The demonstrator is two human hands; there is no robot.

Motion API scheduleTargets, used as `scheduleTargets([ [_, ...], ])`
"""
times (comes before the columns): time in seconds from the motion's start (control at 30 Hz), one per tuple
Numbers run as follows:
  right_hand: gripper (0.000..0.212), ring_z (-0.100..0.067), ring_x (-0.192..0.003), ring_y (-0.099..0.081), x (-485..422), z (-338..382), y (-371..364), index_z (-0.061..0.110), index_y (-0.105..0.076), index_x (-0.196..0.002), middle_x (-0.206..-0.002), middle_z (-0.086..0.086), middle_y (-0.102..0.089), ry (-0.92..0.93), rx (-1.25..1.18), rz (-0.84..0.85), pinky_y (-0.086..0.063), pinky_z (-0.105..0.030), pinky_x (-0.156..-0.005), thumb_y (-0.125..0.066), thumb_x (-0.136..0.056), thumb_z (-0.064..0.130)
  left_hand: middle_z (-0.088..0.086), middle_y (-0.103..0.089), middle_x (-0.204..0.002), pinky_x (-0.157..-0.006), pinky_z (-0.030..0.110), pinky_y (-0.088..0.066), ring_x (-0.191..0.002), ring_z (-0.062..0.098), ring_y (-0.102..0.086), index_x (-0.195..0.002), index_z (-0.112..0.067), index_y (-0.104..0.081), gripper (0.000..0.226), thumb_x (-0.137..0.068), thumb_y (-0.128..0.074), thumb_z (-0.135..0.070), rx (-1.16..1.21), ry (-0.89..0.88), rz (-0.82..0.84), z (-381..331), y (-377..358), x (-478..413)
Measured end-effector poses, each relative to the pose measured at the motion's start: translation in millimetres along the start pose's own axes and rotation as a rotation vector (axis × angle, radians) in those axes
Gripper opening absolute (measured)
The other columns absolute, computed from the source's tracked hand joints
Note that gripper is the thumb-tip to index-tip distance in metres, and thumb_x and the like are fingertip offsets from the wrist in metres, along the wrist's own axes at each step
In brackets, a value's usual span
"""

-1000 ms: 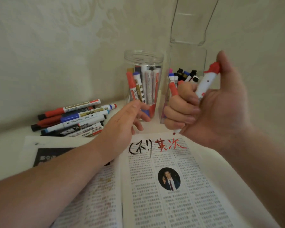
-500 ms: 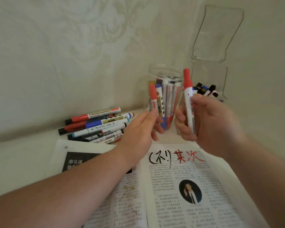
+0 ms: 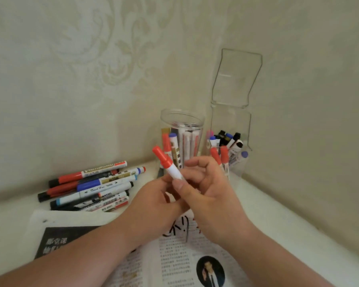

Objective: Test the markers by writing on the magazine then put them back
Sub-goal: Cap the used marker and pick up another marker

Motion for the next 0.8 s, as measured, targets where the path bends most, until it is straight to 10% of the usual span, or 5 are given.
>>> scheduleTargets([
  [0.2,0.038,0.002,-0.085,-0.069,2.0,9.4,3.7,0.03,-0.059,-0.116,-0.092,0.011,-0.078,0.099,0.203,-0.154,-0.05,-0.013,-0.078,-0.075,-0.09,0.008,-0.005,-0.074,-0.099,-0.087,0.043,-0.053,-0.092,0.022,-0.067,-0.107,-0.037,-0.072,0.015,-0.097,-0.066,-0.028,-0.018,-0.06,-0.009,-2.7,-4.0,1.7],
  [0.4,0.066,-0.029,-0.081,-0.073,-14.4,45.2,19.7,0.035,-0.04,-0.145,-0.089,-0.001,-0.077,0.205,0.268,-0.218,-0.06,-0.052,-0.077,-0.071,-0.093,0.009,-0.019,-0.065,-0.081,-0.067,0.017,-0.043,-0.072,0.0,-0.056,-0.101,-0.038,-0.067,0.021,-0.085,-0.064,-0.052,-0.034,0.023,-0.046,-2.1,-3.4,3.2],
  [0.6,0.067,-0.01,-0.071,-0.072,-82.4,114.7,30.6,0.033,-0.035,-0.147,-0.085,-0.005,-0.074,0.403,0.413,-0.4,-0.061,-0.03,-0.061,-0.069,-0.094,0.009,-0.003,-0.068,-0.081,-0.077,0.034,-0.054,-0.073,0.016,-0.062,-0.106,-0.034,-0.061,0.015,-0.095,-0.067,-0.024,0.02,0.119,-0.062,-1.8,-0.5,3.4],
  [0.8,0.072,-0.009,-0.065,-0.069,-120.5,122.0,16.9,0.034,-0.033,-0.15,-0.09,-0.006,-0.074,0.146,0.791,-0.219,-0.048,-0.019,-0.044,-0.068,-0.09,0.014,-0.003,-0.071,-0.076,-0.071,0.027,-0.056,-0.067,0.007,-0.063,-0.09,-0.025,-0.068,0.01,-0.096,-0.064,-0.018,-0.014,0.135,-0.072,-0.9,3.1,4.8],
])
Point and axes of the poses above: each hand's wrist, its own x-axis away from the middle knuckle, its own y-axis out of the back of the hand, z = x × y, the point moved 1 cm from there along -x, towards the middle knuckle
